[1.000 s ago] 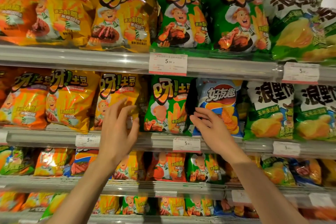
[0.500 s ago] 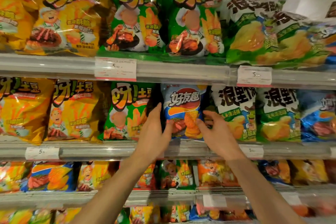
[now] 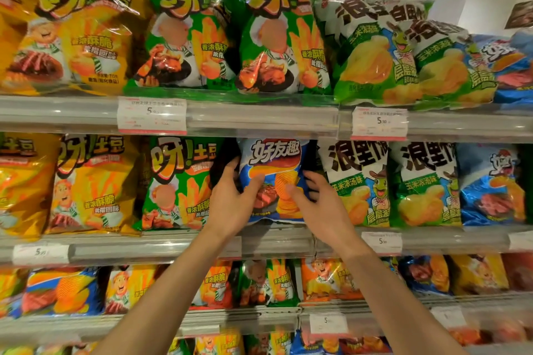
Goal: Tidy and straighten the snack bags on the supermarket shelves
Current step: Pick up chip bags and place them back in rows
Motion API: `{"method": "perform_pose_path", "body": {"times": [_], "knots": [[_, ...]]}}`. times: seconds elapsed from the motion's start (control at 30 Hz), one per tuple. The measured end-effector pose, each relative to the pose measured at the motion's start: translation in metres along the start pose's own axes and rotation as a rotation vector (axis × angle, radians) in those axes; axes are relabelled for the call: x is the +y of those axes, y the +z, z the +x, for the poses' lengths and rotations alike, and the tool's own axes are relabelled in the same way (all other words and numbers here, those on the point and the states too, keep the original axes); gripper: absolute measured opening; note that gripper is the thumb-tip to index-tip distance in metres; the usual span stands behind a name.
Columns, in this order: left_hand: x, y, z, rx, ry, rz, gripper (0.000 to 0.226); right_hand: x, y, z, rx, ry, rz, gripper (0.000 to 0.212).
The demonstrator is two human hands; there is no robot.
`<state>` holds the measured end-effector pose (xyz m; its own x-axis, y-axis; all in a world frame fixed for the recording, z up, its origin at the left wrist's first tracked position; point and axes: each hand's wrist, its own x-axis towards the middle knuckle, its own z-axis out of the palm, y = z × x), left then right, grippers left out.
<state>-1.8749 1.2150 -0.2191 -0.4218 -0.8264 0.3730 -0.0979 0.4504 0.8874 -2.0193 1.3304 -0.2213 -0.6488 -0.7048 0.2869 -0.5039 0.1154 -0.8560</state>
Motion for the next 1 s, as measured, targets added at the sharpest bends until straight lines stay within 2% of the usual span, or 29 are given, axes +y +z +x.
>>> {"method": "perform_pose_path", "body": {"times": [0.07,0.1,0.17,0.23,0.37,0.47,0.77,1.0], "knots": [[0.006,-0.003,0.002,-0.001,-0.028,-0.024,0.068,-0.004,-0.005,-0.002,-0.015,0.001,0.006,0.064],[0.009,-0.005,0.002,-0.017,-0.036,-0.049,0.058,-0.004,-0.007,-0.004,-0.027,0.0,-0.006,0.064],[0.014,-0.007,0.002,-0.072,-0.035,-0.079,0.023,-0.004,-0.013,-0.008,-0.038,-0.015,-0.034,0.063],[0.015,-0.009,0.001,-0.095,-0.004,-0.115,0.008,-0.003,-0.019,-0.013,-0.018,-0.058,-0.074,0.059],[0.014,-0.015,-0.005,-0.106,0.02,-0.183,0.018,0.005,-0.036,-0.021,0.108,-0.246,-0.317,0.048],[0.01,-0.015,-0.015,-0.102,0.035,-0.173,0.029,0.016,-0.046,-0.02,0.147,-0.285,-0.381,0.041],[0.007,-0.024,-0.042,-0.061,0.064,-0.246,0.032,0.016,-0.048,-0.013,0.09,-0.207,-0.191,0.043],[-0.002,-0.036,-0.058,-0.09,0.067,-0.339,0.034,0.013,-0.046,-0.035,0.067,0.002,0.087,0.04]]}}
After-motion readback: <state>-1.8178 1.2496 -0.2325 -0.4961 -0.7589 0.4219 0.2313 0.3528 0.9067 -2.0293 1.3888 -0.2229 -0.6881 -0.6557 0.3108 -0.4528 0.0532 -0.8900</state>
